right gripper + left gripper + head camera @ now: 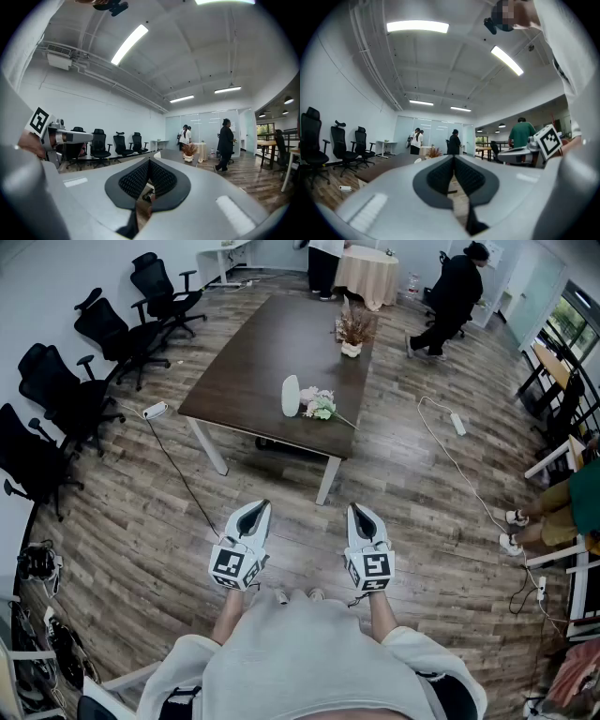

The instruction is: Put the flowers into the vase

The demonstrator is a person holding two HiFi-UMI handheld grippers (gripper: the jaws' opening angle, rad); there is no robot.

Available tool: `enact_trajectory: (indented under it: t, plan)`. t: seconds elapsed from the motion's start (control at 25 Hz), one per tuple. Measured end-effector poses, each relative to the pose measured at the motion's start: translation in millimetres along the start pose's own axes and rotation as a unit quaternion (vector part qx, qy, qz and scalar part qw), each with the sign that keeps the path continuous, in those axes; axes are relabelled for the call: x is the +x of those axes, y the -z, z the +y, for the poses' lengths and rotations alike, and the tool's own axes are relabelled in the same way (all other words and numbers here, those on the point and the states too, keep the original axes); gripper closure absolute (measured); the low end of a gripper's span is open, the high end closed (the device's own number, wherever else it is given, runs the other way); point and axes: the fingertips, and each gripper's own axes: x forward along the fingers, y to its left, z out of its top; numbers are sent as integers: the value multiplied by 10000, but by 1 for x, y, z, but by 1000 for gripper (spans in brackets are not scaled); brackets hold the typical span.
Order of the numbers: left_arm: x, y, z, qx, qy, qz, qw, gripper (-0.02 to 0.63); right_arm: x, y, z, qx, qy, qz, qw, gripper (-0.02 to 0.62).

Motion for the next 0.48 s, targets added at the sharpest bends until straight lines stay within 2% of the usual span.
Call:
enact_trajectory:
  t: [0.48]
  plan:
    - [1,-1,-5,3,-29,-21,10000,596,-3,4,3,-14,-13,27,10000,598]
